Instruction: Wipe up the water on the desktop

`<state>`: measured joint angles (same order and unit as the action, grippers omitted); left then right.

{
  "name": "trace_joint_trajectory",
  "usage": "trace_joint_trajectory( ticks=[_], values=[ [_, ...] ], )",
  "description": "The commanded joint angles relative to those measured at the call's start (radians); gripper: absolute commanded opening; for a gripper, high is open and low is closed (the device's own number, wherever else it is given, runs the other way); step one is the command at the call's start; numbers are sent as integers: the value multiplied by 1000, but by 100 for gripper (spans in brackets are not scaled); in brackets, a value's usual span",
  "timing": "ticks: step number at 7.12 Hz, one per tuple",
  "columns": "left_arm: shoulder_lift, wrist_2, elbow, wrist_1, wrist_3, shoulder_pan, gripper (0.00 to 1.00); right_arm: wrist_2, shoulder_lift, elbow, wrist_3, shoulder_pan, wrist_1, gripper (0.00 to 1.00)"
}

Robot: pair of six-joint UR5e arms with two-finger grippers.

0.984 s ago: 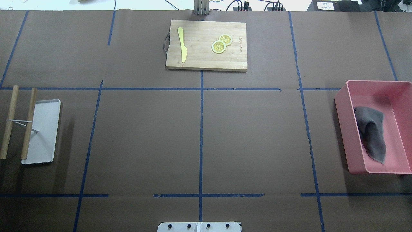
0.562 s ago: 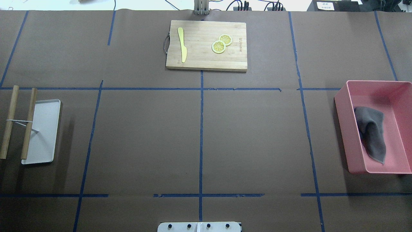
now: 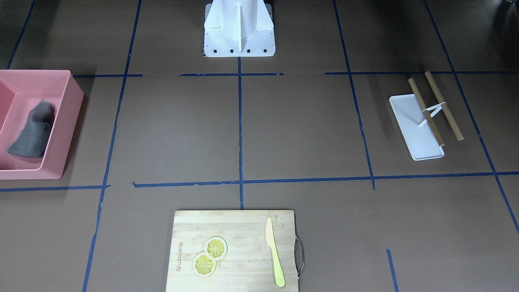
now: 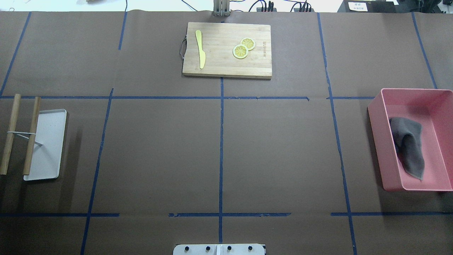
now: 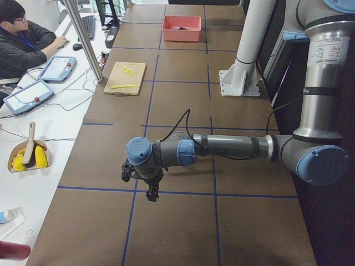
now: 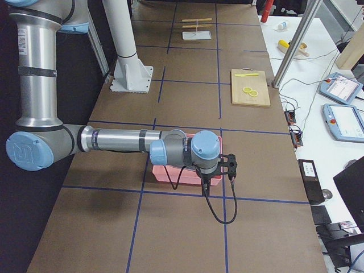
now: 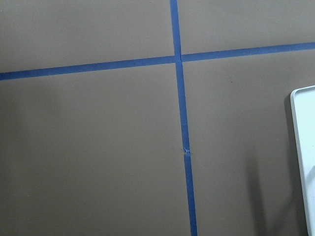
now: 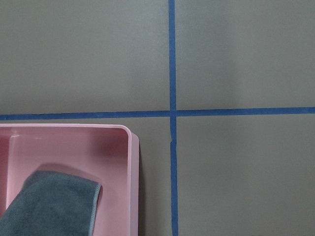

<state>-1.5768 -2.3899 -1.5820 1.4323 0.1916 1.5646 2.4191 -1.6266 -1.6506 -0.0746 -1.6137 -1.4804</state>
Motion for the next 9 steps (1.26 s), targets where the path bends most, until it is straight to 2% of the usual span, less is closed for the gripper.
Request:
trace_joint_trajectory(
  ticks=[1, 9],
  values=[
    [1, 0, -9, 0, 0, 2, 100, -2, 1, 0, -1, 0, 2, 100],
    [15, 0, -9, 30, -6, 61, 100, -5, 4, 0, -1, 0, 2, 100]
  ],
)
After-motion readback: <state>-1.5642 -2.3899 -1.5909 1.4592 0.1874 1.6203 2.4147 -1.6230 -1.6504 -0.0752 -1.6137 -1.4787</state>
